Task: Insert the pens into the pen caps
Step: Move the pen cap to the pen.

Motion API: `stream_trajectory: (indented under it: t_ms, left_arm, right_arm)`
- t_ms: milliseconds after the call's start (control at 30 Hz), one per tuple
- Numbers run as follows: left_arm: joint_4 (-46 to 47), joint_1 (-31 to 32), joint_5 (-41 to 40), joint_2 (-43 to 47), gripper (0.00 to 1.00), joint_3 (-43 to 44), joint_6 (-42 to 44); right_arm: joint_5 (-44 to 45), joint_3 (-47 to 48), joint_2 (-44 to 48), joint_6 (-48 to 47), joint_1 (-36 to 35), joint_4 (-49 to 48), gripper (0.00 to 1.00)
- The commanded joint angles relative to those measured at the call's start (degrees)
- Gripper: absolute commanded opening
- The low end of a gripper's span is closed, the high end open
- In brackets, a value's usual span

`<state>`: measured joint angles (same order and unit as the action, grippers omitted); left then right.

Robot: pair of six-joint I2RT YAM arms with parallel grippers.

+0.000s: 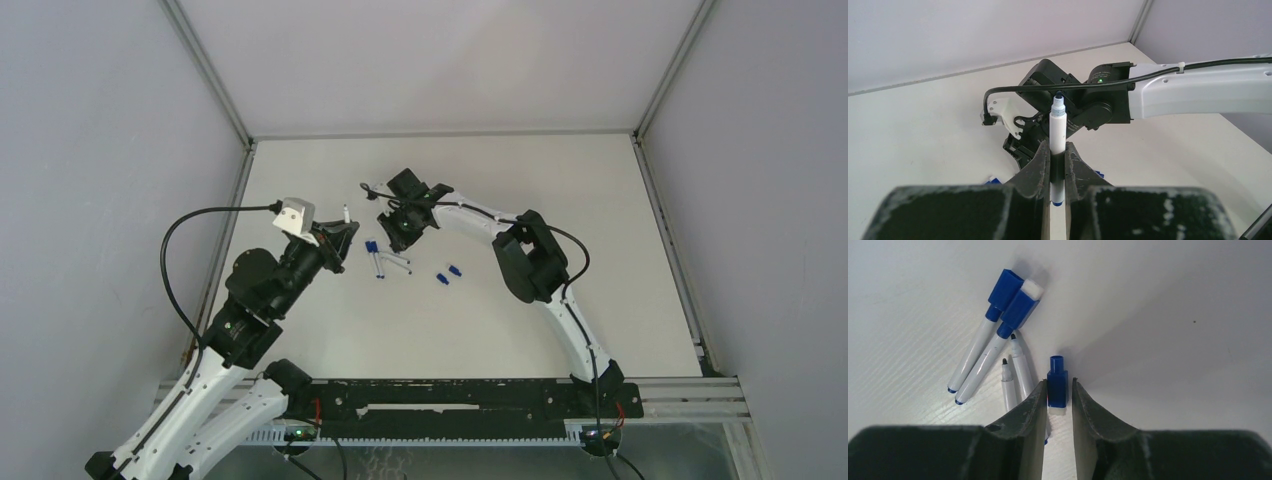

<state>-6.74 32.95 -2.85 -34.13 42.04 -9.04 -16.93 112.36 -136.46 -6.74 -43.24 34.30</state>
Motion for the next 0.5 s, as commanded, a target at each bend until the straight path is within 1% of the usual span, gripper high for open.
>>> stream_trajectory:
  t_ms: [0,267,467]
  left_arm:
    - [2.18,-0.56,0.48,-0.1,0.0,-0.74,-0.03]
    - [2.27,-0.61,0.65,-0.35,0.0,-0.67,-0.1]
    - [2.35,-0.75,0.79,-0.46,0.0,-0.71,-0.19]
  right_arm:
    - [3.73,1.01,1.33,0.6,0.06,-1.35,0.3]
    - [6.64,-1.66,3.89,1.39,1.52,-2.22,0.25]
    - [7.26,-3.76,5.53,-1.33,2.28,-1.0,0.24]
